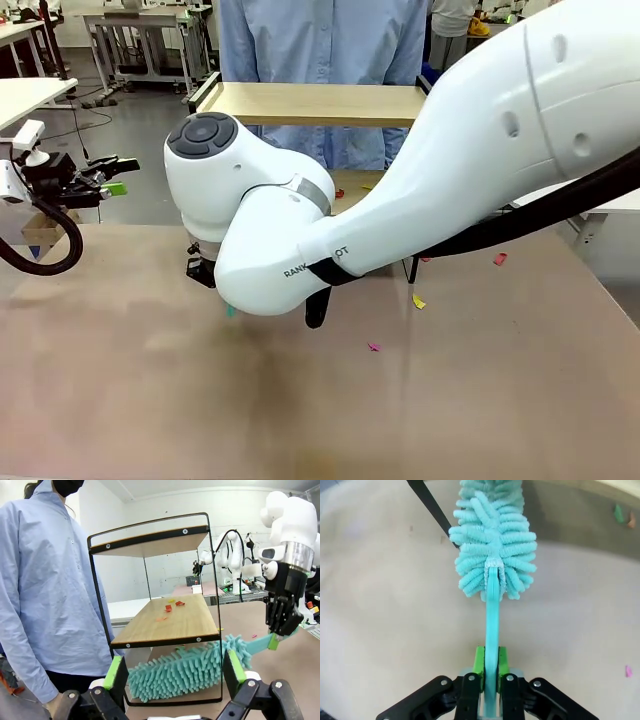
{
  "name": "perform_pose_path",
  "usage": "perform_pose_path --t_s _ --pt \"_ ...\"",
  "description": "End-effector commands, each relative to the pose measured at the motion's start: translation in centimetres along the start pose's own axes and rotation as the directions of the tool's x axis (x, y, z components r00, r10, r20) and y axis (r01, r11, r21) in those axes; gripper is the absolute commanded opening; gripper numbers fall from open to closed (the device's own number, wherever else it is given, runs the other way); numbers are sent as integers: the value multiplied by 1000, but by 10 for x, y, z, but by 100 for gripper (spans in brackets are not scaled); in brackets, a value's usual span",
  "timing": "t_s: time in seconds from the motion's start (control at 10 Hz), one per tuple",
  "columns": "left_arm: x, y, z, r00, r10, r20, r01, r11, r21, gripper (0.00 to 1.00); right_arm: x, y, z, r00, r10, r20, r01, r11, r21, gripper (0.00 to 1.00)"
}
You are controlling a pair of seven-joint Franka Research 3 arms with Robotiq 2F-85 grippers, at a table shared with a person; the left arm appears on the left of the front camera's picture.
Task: Clean the shelf.
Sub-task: Clean the specific section of the Shelf indicated by the human with the Duster.
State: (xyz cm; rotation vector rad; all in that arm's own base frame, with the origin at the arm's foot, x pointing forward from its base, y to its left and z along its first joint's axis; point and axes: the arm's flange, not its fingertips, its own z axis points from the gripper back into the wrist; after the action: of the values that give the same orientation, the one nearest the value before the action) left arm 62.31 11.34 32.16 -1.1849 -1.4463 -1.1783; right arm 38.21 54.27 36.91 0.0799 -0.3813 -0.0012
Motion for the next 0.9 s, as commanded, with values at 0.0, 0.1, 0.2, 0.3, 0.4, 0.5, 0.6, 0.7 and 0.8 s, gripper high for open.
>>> perform_pose_path --t_s 0.0,0.1,0.2,0.3,0.4,0.5,0.6,0.7,0.8 --pt "4 0 0 1000 -11 -2 11 1000 0 100 -3 8 -10 996 -65 -60 65 998 2 13" --pt "4 0 0 1000 -11 -2 11 1000 0 100 -4 4 -15 994 -40 -103 44 998 40 13" --pt "4 0 0 1000 -11 -2 11 1000 0 100 -2 2 -9 1000 -17 -26 17 1000 -2 13" --pt "4 0 0 1000 -11 -2 11 1000 0 100 -2 2 -9 1000 -17 -26 17 1000 -2 13" --pt "4 0 0 1000 -11 -2 11 1000 0 100 -2 2 -9 1000 -17 -26 17 1000 -2 13" --pt "4 0 0 1000 -11 -2 11 1000 0 100 -2 2 -9 1000 -17 -26 17 1000 -2 13" --pt "4 0 0 1000 -11 -2 11 1000 0 100 -3 2 -14 998 -34 -48 34 999 1 13" --pt "4 0 0 1000 -11 -2 11 1000 0 100 -10 -30 -5 996 -66 -62 66 998 6 13" --pt "4 0 0 1000 -11 -2 11 1000 0 100 -19 -62 3 992 -97 -85 99 995 17 13"
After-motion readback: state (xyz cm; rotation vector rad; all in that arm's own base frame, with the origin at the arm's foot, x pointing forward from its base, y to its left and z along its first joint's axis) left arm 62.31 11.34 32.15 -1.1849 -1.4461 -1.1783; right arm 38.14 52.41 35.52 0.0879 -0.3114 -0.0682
